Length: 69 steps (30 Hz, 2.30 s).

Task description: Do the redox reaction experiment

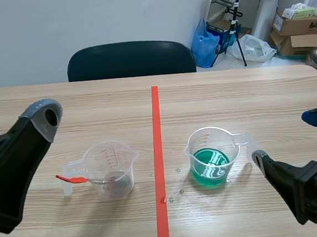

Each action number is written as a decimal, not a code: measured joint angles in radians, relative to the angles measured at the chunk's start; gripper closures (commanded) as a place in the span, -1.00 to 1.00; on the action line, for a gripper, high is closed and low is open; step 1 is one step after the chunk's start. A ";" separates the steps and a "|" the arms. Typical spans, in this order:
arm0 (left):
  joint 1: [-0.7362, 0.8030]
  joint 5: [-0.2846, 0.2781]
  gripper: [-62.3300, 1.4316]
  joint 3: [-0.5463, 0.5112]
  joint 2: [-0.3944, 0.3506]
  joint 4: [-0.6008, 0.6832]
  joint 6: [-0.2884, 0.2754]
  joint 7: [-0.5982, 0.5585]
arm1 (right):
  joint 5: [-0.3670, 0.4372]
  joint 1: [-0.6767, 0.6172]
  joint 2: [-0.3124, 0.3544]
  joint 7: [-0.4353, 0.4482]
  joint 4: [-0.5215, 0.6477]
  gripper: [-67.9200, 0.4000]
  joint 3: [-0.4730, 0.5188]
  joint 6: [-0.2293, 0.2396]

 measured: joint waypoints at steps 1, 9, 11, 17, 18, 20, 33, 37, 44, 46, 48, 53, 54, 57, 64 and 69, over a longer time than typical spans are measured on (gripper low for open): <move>0.000 -0.002 -1.00 0.000 0.000 0.000 0.000 0.000 | 0.000 0.000 0.000 0.004 0.000 -1.00 0.000 0.000; 0.000 -0.004 -1.00 0.000 0.000 -0.001 0.000 -0.001 | 0.000 0.000 0.000 0.004 0.000 -1.00 0.000 0.000; 0.000 -0.004 -1.00 0.000 0.000 -0.001 0.000 0.000 | 0.000 0.000 0.000 0.004 0.000 -1.00 0.000 0.000; 0.000 0.004 -1.00 0.000 0.000 -0.001 0.000 0.063 | 0.000 0.000 0.000 0.004 0.000 -1.00 0.000 0.000; 0.000 0.004 -1.00 0.000 0.000 -0.001 0.000 0.068 | 0.000 0.000 0.000 0.004 0.000 -1.00 0.000 0.000; 0.000 0.004 -1.00 0.000 0.000 -0.001 0.000 0.084 | 0.000 0.000 0.000 0.004 0.000 -1.00 0.000 0.000; 0.000 0.004 -1.00 0.000 0.000 -0.001 0.000 0.082 | 0.000 0.000 0.000 0.004 0.000 -1.00 0.000 0.000; 0.000 0.004 -1.00 0.000 0.000 -0.001 0.000 0.082 | 0.000 0.000 0.000 0.004 0.000 -1.00 0.000 0.000; 0.000 0.004 -1.00 0.000 0.000 -0.001 0.000 0.082 | 0.000 0.001 0.000 0.040 0.000 -1.00 0.000 0.018; 0.000 0.004 -1.00 0.000 0.000 -0.001 0.000 0.082 | 0.000 0.007 0.000 0.046 0.000 -1.00 0.000 0.027; 0.000 0.004 -1.00 0.000 0.000 -0.001 0.000 0.082 | -0.001 0.029 0.000 0.046 0.000 -1.00 -0.001 0.030; 0.000 0.004 -1.00 0.000 0.000 -0.001 0.000 0.082 | -0.055 0.140 0.000 0.048 0.000 -1.00 -0.004 0.122; 0.000 0.004 -1.00 0.000 0.000 -0.001 0.000 0.082 | -0.061 0.161 0.000 0.048 0.000 -1.00 -0.010 0.125; 0.000 0.004 -1.00 0.000 0.000 -0.001 0.000 0.082 | -0.064 0.219 0.000 0.030 0.000 -1.00 -0.055 0.164; 0.000 0.004 -1.00 0.000 0.000 -0.001 0.000 0.082 | -0.156 0.337 0.000 -0.016 0.000 -1.00 -0.245 0.222; 0.047 0.004 -1.00 0.000 -0.027 -0.001 0.043 0.082 | -0.195 0.430 0.000 -0.015 -0.018 -1.00 -0.421 0.235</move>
